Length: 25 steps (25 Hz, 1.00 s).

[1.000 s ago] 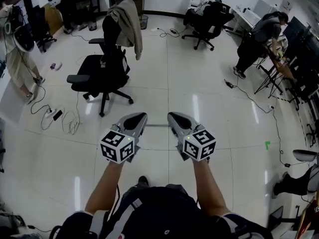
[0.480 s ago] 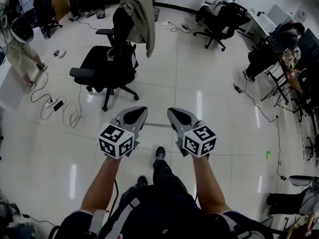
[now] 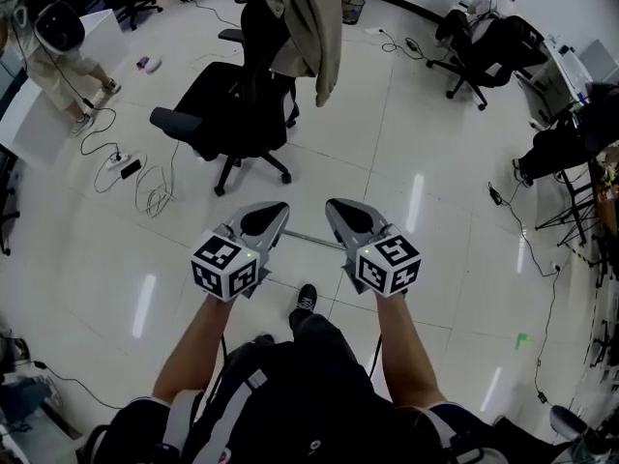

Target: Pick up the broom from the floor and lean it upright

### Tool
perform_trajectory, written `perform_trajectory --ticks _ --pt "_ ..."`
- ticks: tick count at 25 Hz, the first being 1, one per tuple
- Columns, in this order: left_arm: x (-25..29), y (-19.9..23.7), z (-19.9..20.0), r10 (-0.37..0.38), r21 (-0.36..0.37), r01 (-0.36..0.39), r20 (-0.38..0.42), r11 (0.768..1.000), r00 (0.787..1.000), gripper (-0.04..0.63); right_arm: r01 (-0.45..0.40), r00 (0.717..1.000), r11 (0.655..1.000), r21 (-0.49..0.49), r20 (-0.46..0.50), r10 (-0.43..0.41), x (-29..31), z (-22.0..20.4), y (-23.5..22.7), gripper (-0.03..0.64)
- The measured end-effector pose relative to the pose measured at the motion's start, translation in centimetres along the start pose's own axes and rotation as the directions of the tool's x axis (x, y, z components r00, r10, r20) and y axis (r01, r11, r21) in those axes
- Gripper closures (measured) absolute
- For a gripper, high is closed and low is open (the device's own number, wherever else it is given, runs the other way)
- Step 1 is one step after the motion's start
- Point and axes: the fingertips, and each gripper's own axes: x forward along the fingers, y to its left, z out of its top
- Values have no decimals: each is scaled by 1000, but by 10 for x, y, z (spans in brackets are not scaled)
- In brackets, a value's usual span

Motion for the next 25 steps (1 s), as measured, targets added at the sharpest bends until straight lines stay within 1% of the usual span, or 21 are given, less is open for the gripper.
perform_trajectory --ticks 3,7,11,14,17,19,20,23,25 --pt "5 17 -4 72 -7 -72 -36 997 997 595 -71 997 997 1 -23 71 21 -6 -8 614" --pt "7 43 -15 157 -31 -160 -77 987 984 595 -153 987 988 -10 -61 152 51 -16 -13 614" --pt "4 73 -36 220 -52 -227 -116 973 969 595 -209 972 978 -16 -109 206 79 -28 -14 614" --pt "1 101 -56 258 -62 -269 -146 961 955 595 -241 959 970 -36 -163 232 102 -40 -12 614" --pt "2 129 -86 278 -91 -297 -176 951 944 595 -282 937 958 -54 -232 263 130 -59 -10 614" --pt "6 141 -108 280 -123 -307 -192 944 941 595 -320 914 946 -56 -283 292 144 -78 -11 549" --pt "7 148 -118 282 -131 -311 -200 941 938 595 -336 903 940 -58 -302 304 153 -87 -12 545" --pt "9 181 -149 294 -124 -328 -233 936 927 595 -364 883 929 -68 -342 322 192 -116 -15 541" --pt "6 209 -174 308 -122 -345 -252 931 918 595 -385 865 919 -85 -382 327 223 -145 -15 543"
